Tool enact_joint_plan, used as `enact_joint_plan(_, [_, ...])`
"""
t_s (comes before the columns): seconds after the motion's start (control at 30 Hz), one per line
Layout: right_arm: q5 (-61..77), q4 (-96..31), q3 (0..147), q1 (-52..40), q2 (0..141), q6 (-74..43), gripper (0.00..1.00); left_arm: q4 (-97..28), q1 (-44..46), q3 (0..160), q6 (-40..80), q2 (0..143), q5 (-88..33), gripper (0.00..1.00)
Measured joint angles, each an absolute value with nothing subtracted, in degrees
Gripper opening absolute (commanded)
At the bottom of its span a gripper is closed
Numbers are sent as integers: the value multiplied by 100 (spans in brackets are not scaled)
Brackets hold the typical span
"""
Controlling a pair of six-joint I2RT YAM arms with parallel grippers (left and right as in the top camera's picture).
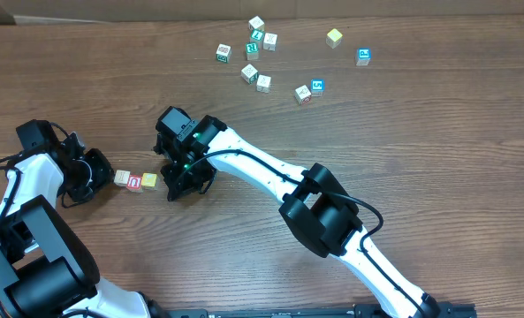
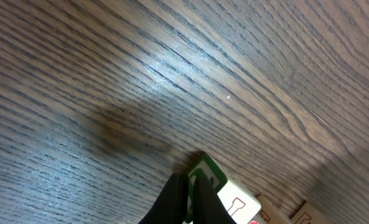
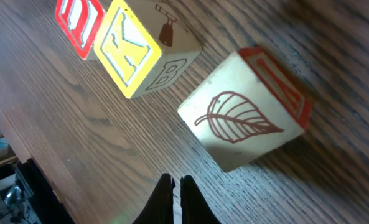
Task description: Form a horizontal line
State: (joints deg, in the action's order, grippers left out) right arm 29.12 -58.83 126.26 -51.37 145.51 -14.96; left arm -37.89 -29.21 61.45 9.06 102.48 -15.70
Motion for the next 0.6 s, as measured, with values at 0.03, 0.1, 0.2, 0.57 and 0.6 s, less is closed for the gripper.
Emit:
enact_joint_plan(0.03, [2923, -5889, 12626, -5137, 14551, -1496, 4, -3791, -2921, 6145, 904, 10248, -1570, 4])
enact_joint_plan(0.1, [2947, -5889, 12626, -5137, 14551, -1498, 4, -3793, -2921, 6145, 904, 10248, -1570, 4])
enact_joint_plan(0.2, [3028, -5894, 12626, -5137, 14551, -1498, 4, -3793, -2921, 6145, 908, 10248, -1570, 4])
enact_joint_plan(0.57, [3284, -6145, 12626, -5135, 14551, -1503, 4, -3747, -2921, 6145, 1081, 10248, -1570, 4])
enact_joint_plan(0.6, [3288, -6257, 12626, -5135, 14551, -1505, 4, -3743, -2921, 6145, 1081, 10248, -1570, 4])
